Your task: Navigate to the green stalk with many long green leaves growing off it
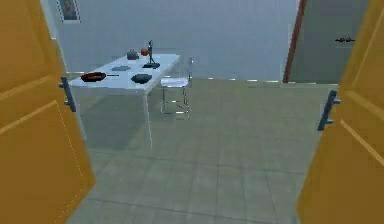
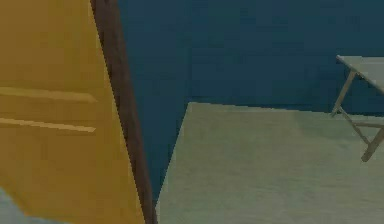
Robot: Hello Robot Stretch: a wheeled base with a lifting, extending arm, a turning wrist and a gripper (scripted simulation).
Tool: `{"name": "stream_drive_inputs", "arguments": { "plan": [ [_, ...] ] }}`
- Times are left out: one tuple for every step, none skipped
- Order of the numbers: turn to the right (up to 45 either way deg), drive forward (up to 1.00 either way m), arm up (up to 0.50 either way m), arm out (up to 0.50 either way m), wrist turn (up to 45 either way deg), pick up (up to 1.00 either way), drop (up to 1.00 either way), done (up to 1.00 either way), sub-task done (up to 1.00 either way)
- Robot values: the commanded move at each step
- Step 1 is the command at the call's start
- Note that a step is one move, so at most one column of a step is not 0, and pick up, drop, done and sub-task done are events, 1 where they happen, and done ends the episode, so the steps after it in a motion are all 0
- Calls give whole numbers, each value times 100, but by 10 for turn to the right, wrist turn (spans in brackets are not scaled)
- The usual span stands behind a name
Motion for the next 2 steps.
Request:
{"name": "stream_drive_inputs", "arguments": {
  "plan": [
    [240,0,0,0,0,0,0,0,0],
    [0,10,0,0,0,0,0,0,0]
  ]
}}
